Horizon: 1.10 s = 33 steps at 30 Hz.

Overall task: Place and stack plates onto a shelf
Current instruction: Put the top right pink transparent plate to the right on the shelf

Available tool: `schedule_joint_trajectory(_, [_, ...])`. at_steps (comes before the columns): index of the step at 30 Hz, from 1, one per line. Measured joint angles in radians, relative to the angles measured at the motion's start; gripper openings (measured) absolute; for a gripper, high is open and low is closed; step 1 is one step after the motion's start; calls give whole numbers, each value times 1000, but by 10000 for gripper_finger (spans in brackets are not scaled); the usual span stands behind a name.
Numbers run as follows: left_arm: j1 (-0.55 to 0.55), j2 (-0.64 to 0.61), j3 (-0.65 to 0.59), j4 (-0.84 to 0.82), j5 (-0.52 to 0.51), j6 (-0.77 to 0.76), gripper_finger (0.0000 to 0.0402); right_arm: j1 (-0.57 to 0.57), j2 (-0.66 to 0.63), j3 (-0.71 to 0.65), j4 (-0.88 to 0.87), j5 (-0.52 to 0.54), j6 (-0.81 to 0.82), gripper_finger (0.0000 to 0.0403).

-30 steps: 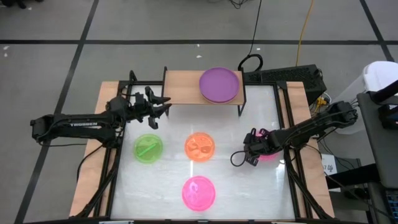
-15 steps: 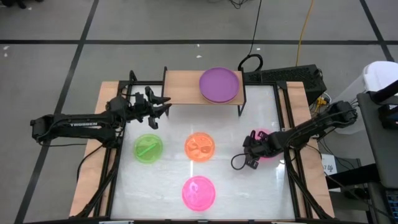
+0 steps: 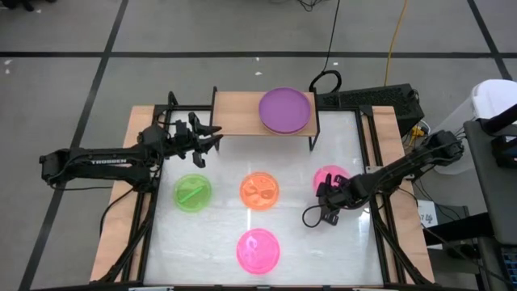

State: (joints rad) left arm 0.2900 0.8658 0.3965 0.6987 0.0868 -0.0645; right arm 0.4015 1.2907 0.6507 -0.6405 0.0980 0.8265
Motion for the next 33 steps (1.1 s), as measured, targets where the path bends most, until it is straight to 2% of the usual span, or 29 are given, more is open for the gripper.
schedule_joint_trajectory(9, [0, 0, 0, -21, 0, 0, 133, 6, 0, 16, -129, 59, 0, 130])
schedule_joint_trajectory(16, [0, 0, 0, -23, 0, 0, 133, 6, 1, 16, -135, 66, 2, 130])
schedule_joint_trajectory(26, [0, 0, 0, -23, 0, 1, 133, 6, 117, 17, -156, 88, 4, 127])
schedule_joint_trajectory(29, [0, 0, 0, -24, 0, 2, 133, 6, 128, 16, -170, 86, 16, 105])
schedule_joint_trajectory(33, [0, 0, 0, -24, 0, 3, 133, 8, 108, 18, -165, 82, 15, 34])
